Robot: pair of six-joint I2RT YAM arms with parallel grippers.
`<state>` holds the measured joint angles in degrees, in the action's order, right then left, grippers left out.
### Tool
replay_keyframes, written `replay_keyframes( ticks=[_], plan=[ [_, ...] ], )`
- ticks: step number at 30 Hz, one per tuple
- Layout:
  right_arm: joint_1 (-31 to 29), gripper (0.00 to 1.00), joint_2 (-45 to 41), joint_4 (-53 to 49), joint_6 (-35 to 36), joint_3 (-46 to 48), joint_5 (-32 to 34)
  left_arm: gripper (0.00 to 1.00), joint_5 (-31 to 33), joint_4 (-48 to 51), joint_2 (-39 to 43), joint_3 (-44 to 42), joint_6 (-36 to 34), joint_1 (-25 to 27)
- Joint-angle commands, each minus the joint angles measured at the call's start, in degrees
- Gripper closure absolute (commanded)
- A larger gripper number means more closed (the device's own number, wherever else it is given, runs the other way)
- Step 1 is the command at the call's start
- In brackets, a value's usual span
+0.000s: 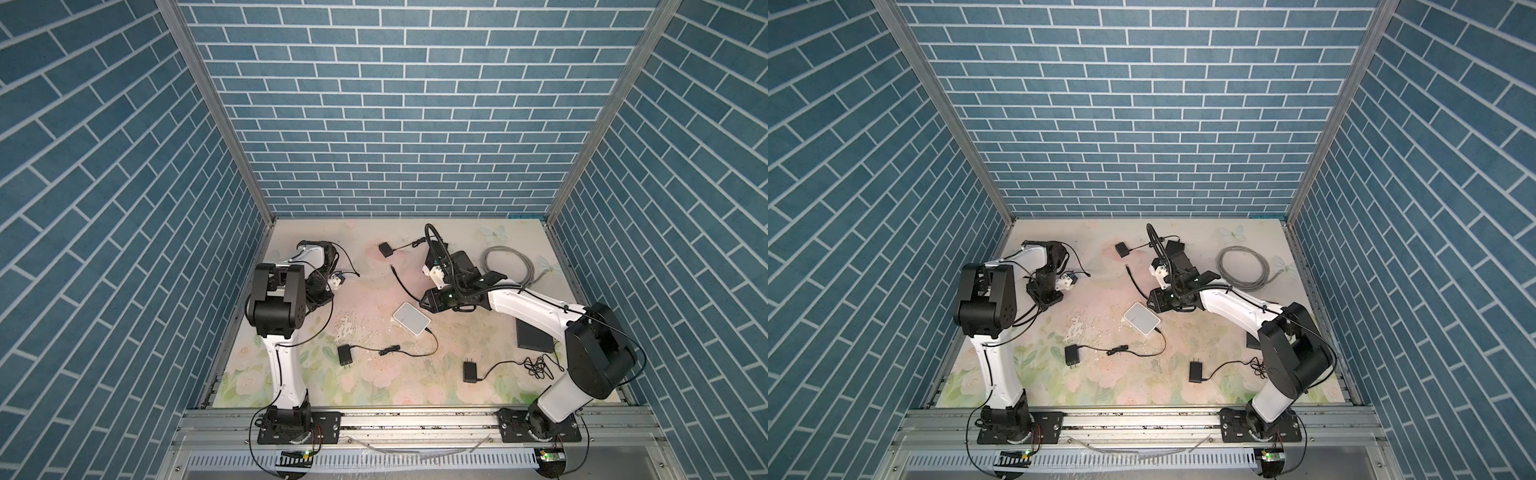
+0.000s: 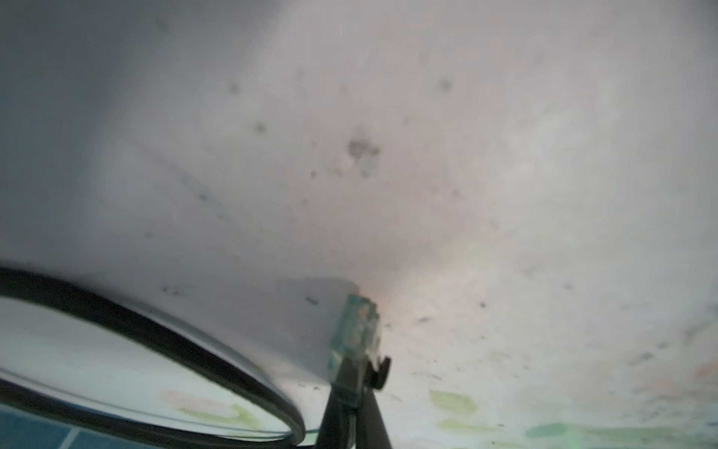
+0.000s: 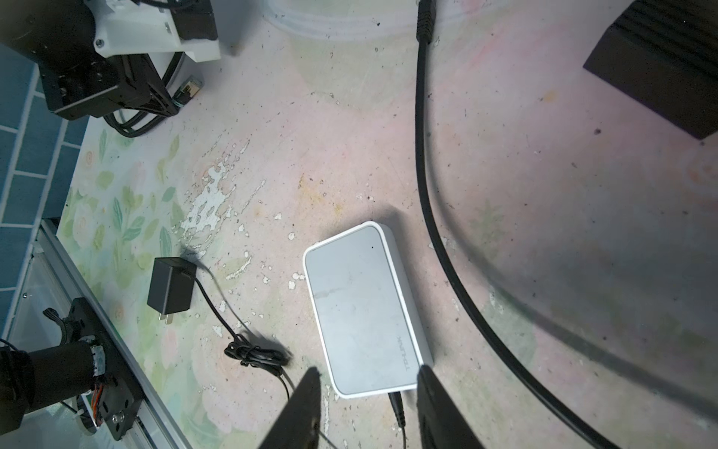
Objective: Insert the plug into the switch port
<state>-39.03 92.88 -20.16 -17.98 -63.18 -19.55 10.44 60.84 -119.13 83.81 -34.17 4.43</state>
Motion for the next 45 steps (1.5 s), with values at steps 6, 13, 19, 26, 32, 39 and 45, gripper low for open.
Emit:
replay_keyframes(
  ticks=[6, 13, 19, 26, 32, 39, 45],
  plan=[
    [0.25, 0.59, -1.29, 5.59, -3.08, 2.01, -2.87, 1.0, -19.62, -3.24, 4.15, 1.44, -0.28, 3.67],
    [-0.19, 0.59, 1.5, 23.89, -12.79, 4.37, -10.66, 1.0, -33.69, -5.72, 9.42, 1.54, -3.92, 8.51],
    [-3.19, 0.6, 5.99, 43.46, -22.55, 8.25, -10.42, 0.99, -41.53, -9.1, 9.28, 1.41, -3.85, 10.99],
    [-4.04, 0.63, 8.14, 49.67, -32.19, 10.01, -3.93, 0.98, -43.37, -10.52, 8.83, 0.31, -4.16, 12.3],
    [-3.91, 0.63, 11.46, 52.07, -32.99, 8.74, -4.14, 0.98, -44.45, -10.08, 9.0, 0.19, -5.18, 12.97],
    [-3.87, 0.61, 15.42, 53.42, -33.08, 4.73, -4.18, 0.97, -44.19, -9.51, 9.05, 0.21, -5.55, 12.95],
    [-3.87, 0.59, 16.85, 57.94, -33.01, 3.39, -5.2, 0.97, -43.48, -9.56, 8.57, 0.45, -5.38, 12.98]
  ],
)
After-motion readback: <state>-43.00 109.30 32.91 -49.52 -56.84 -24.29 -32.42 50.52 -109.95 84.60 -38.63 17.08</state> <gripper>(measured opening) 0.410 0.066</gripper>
